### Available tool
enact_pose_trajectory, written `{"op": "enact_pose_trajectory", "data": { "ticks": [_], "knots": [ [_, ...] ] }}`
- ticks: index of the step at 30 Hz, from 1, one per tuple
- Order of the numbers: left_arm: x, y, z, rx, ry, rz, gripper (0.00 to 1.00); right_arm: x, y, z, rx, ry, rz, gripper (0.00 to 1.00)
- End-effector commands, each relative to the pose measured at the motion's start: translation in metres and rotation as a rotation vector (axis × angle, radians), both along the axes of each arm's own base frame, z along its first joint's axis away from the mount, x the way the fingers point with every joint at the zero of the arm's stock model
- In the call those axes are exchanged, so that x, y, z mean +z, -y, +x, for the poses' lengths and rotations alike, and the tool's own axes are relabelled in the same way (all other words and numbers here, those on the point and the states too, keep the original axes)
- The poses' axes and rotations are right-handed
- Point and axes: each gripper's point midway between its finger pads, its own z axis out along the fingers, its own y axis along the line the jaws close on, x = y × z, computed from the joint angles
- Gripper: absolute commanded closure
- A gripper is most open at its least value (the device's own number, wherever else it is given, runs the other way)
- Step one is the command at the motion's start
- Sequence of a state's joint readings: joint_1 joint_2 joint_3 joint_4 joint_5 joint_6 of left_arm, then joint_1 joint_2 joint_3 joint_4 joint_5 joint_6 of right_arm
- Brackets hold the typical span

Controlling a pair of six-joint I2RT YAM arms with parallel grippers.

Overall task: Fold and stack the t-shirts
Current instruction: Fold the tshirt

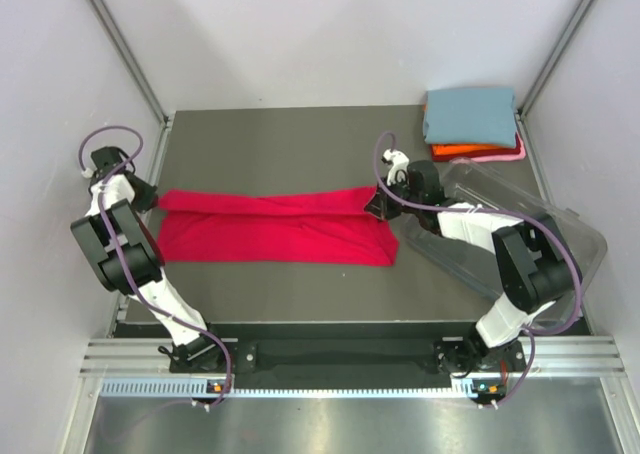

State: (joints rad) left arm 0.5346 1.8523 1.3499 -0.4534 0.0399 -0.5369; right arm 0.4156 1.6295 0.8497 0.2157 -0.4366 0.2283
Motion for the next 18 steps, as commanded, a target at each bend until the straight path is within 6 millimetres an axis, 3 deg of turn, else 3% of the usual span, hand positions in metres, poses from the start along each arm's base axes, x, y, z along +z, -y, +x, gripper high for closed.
{"op": "enact_pose_trajectory", "data": {
  "ticks": [1, 9, 13, 15, 18],
  "knots": [
    [0.006, -0.008, -0.013, 0.006, -0.008, 0.048, 1.00, 0.016, -0.005, 0.004, 0.015, 0.073, 0.013, 1.00],
    [-0.019, -0.001, -0.023, -0.012, -0.071, 0.020, 1.00, 0.012, -0.005, -0.004, 0.029, 0.063, -0.003, 0.92],
    [-0.018, -0.006, -0.031, 0.009, -0.101, 0.049, 1.00, 0.010, -0.005, -0.010, 0.041, 0.038, -0.010, 0.86],
    [-0.014, -0.005, -0.031, 0.005, -0.097, 0.049, 0.97, 0.015, -0.003, -0.008, 0.027, 0.043, -0.019, 0.79],
    [-0.011, -0.006, -0.043, 0.026, -0.148, 0.081, 0.82, 0.027, -0.001, -0.007, 0.014, 0.049, -0.024, 0.72]
  ]
}}
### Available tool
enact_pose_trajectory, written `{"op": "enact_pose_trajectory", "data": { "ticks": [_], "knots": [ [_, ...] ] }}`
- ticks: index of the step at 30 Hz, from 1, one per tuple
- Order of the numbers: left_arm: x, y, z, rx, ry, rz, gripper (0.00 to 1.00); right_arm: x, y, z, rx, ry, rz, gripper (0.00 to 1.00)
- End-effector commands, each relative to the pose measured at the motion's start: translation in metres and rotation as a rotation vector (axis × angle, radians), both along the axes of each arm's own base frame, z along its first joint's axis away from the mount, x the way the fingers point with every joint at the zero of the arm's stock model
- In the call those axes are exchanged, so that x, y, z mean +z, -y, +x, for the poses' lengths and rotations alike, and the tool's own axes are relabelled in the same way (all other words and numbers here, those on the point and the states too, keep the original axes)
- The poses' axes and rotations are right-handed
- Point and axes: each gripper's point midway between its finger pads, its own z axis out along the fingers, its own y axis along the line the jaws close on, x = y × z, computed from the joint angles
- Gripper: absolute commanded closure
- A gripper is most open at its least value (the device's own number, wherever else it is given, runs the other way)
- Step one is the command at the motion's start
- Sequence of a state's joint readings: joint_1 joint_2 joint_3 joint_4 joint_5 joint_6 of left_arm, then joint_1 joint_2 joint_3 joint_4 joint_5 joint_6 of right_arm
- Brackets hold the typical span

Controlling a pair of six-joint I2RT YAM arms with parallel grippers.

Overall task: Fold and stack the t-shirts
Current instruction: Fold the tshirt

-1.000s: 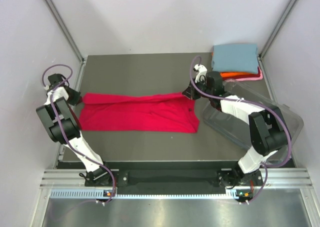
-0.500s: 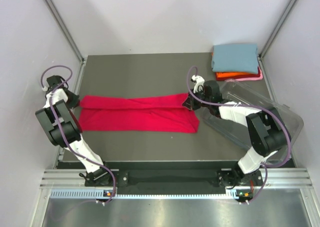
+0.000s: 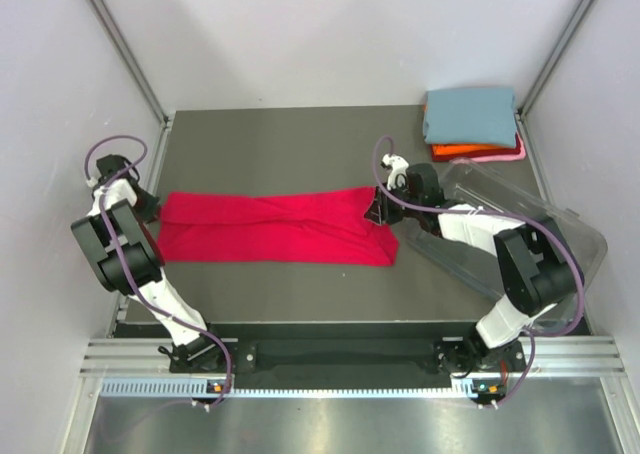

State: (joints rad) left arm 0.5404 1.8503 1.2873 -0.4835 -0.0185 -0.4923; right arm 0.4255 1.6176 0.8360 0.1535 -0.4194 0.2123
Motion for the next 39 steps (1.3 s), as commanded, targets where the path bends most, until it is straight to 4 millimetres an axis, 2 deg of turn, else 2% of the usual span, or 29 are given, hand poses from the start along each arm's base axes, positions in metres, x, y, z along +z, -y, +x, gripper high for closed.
{"op": "enact_pose_trajectory", "data": {
  "ticks": [1, 3, 5, 7, 9, 11, 12, 15, 16, 17, 18, 22, 25, 26, 29, 32, 36, 39],
  "knots": [
    [0.020, -0.011, -0.018, 0.043, -0.036, 0.089, 0.81, 0.041, -0.006, 0.005, 0.014, 0.092, 0.021, 0.69],
    [0.025, -0.016, -0.021, 0.062, -0.038, 0.129, 0.78, 0.050, -0.009, 0.009, 0.016, 0.106, 0.025, 0.67],
    [0.039, -0.018, -0.020, 0.083, -0.011, 0.151, 0.77, 0.049, -0.013, 0.011, 0.021, 0.099, 0.015, 0.64],
    [0.055, -0.014, -0.011, 0.065, 0.046, 0.161, 0.76, 0.048, -0.019, 0.018, 0.034, 0.091, 0.000, 0.61],
    [0.065, 0.000, 0.006, 0.016, 0.129, 0.124, 0.75, 0.046, -0.027, 0.026, 0.055, 0.077, -0.020, 0.58],
    [0.070, 0.026, 0.023, -0.084, 0.221, 0.040, 0.75, 0.041, -0.035, 0.036, 0.085, 0.073, -0.046, 0.56],
    [0.074, 0.049, 0.034, -0.150, 0.285, -0.058, 0.75, 0.035, -0.035, 0.036, 0.094, 0.049, -0.070, 0.55],
    [0.065, 0.095, 0.046, -0.259, 0.303, -0.187, 0.75, 0.026, -0.039, 0.047, 0.113, 0.040, -0.123, 0.54],
    [0.062, 0.121, 0.050, -0.323, 0.292, -0.216, 0.74, 0.023, -0.037, 0.050, 0.111, 0.033, -0.141, 0.53],
    [0.059, 0.133, 0.049, -0.360, 0.283, -0.228, 0.75, 0.022, -0.039, 0.059, 0.116, 0.045, -0.164, 0.53],
    [0.057, 0.152, 0.049, -0.405, 0.272, -0.232, 0.75, 0.015, -0.036, 0.057, 0.121, 0.015, -0.191, 0.53],
    [0.058, 0.184, 0.040, -0.476, 0.338, -0.314, 0.74, 0.004, -0.026, 0.062, 0.134, 0.021, -0.283, 0.50],
    [0.056, 0.187, 0.030, -0.466, 0.334, -0.322, 0.74, -0.003, -0.019, 0.060, 0.134, 0.005, -0.323, 0.50],
    [0.061, 0.193, 0.032, -0.485, 0.376, -0.337, 0.74, -0.008, -0.018, 0.060, 0.135, -0.002, -0.333, 0.50],
    [0.063, 0.206, 0.023, -0.499, 0.412, -0.394, 0.74, -0.021, -0.013, 0.058, 0.130, -0.029, -0.367, 0.49],
    [0.065, 0.212, 0.016, -0.514, 0.423, -0.399, 0.74, -0.029, -0.007, 0.060, 0.114, -0.040, -0.400, 0.49],
    [0.071, 0.217, 0.014, -0.531, 0.436, -0.393, 0.74, -0.031, -0.006, 0.062, 0.110, -0.036, -0.411, 0.49],
    [0.075, 0.222, 0.017, -0.547, 0.450, -0.397, 0.74, -0.028, -0.009, 0.062, 0.117, -0.031, -0.397, 0.57]
  ]
}}
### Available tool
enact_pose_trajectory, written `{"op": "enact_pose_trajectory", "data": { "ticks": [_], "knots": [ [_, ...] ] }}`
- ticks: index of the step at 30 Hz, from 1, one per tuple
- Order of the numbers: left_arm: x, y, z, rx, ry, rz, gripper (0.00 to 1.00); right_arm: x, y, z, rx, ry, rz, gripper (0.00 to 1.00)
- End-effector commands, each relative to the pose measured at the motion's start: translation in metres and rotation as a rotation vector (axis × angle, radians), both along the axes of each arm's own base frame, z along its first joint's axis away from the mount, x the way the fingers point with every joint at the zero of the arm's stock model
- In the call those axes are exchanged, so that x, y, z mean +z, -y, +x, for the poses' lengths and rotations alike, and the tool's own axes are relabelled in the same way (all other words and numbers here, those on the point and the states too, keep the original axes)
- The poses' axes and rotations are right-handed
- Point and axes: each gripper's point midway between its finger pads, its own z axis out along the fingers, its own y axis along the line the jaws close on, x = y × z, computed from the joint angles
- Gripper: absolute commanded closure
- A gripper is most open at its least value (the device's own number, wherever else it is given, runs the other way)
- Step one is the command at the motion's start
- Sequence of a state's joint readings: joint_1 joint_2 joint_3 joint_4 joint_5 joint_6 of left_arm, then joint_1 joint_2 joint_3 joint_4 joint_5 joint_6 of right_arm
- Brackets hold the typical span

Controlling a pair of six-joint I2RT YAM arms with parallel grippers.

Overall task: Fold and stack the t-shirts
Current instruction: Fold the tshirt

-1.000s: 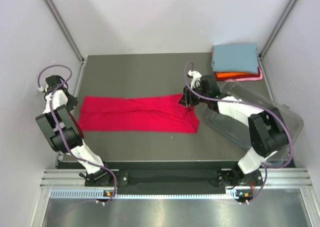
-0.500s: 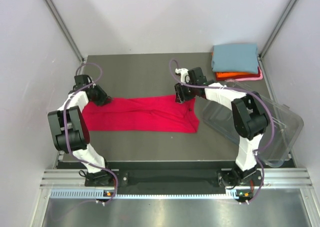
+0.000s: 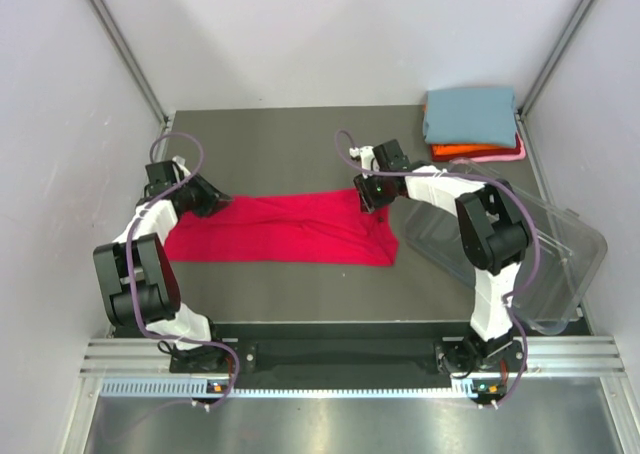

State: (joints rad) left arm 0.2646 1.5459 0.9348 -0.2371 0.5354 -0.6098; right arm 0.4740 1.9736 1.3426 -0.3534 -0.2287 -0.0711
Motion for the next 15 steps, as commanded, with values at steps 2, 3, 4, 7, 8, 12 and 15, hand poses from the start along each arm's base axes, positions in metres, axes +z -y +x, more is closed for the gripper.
{"op": "enact_pose_trajectory", "data": {
  "ticks": [2, 3, 4, 7, 8, 12, 15],
  "knots": [
    [0.022, 0.006, 0.009, -0.025, 0.095, 0.007, 0.74, 0.025, -0.011, 0.012, 0.013, 0.070, 0.017, 0.67],
    [0.020, 0.004, 0.010, -0.022, 0.090, 0.018, 0.74, 0.028, -0.012, 0.011, 0.010, 0.074, 0.020, 0.68],
    [0.018, 0.003, 0.009, -0.020, 0.077, 0.020, 0.74, 0.035, -0.012, 0.012, 0.004, 0.092, 0.025, 0.69],
    [0.018, 0.006, 0.009, -0.029, 0.078, 0.009, 0.74, 0.049, -0.015, 0.009, 0.000, 0.116, 0.039, 0.72],
    [0.019, 0.007, 0.009, -0.030, 0.083, 0.010, 0.74, 0.052, -0.016, 0.009, -0.004, 0.124, 0.045, 0.73],
    [0.022, 0.008, 0.008, -0.035, 0.087, 0.013, 0.74, 0.061, -0.020, 0.004, -0.012, 0.146, 0.039, 0.71],
    [0.021, 0.008, 0.007, -0.035, 0.085, 0.021, 0.74, 0.062, -0.022, 0.001, -0.011, 0.152, 0.034, 0.76]
  ]
}}
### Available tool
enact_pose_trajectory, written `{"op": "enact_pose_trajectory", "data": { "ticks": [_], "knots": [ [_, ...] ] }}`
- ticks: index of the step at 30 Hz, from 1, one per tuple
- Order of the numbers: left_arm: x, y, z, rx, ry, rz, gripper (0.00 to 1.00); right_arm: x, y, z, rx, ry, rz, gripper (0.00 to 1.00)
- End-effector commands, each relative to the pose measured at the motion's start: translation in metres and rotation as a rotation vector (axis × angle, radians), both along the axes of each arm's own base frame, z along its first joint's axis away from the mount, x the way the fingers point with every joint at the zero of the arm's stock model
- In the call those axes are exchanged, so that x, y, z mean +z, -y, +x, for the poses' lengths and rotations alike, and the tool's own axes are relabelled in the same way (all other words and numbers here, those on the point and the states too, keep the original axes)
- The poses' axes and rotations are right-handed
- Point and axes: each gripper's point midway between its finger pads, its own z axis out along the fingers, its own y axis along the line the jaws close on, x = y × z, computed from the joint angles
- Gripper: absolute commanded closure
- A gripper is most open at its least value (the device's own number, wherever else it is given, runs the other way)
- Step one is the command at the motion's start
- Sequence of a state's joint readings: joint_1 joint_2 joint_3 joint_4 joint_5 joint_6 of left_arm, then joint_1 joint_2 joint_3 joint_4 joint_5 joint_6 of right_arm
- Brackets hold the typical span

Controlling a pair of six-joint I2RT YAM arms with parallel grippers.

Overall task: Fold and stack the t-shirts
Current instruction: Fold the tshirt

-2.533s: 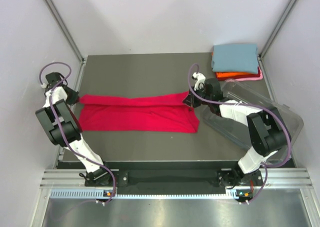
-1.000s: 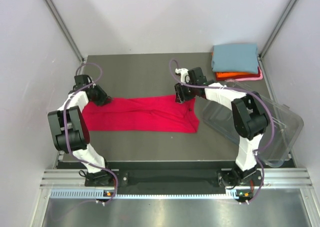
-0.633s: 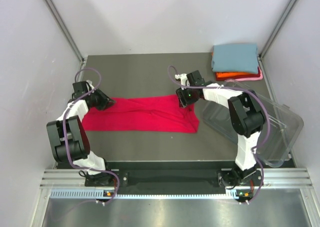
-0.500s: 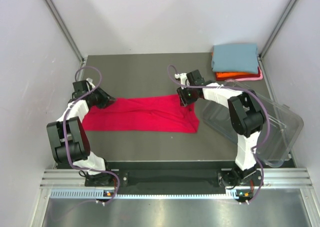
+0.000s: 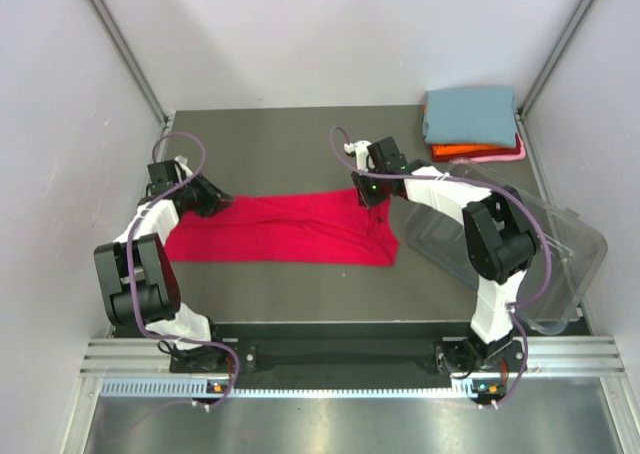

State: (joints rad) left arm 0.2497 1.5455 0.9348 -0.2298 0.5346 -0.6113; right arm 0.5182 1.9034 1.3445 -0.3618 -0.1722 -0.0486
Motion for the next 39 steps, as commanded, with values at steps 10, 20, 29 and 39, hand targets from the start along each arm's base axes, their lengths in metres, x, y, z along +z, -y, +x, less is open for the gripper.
{"op": "enact_pose_trajectory", "data": {
  "ticks": [10, 20, 29, 39],
  "knots": [
    [0.020, 0.002, 0.002, -0.019, 0.072, 0.030, 0.74, 0.034, -0.019, -0.006, 0.016, 0.092, 0.028, 1.00],
    [0.022, 0.002, 0.002, -0.025, 0.084, 0.036, 0.74, 0.022, -0.004, 0.007, -0.032, 0.086, -0.048, 0.68],
    [0.021, 0.002, 0.002, -0.025, 0.083, 0.036, 0.74, 0.002, 0.000, 0.014, -0.054, 0.063, -0.092, 0.60],
    [0.020, 0.002, 0.002, -0.030, 0.084, 0.040, 0.74, -0.001, 0.004, 0.017, -0.053, 0.074, -0.121, 0.58]
  ]
}}
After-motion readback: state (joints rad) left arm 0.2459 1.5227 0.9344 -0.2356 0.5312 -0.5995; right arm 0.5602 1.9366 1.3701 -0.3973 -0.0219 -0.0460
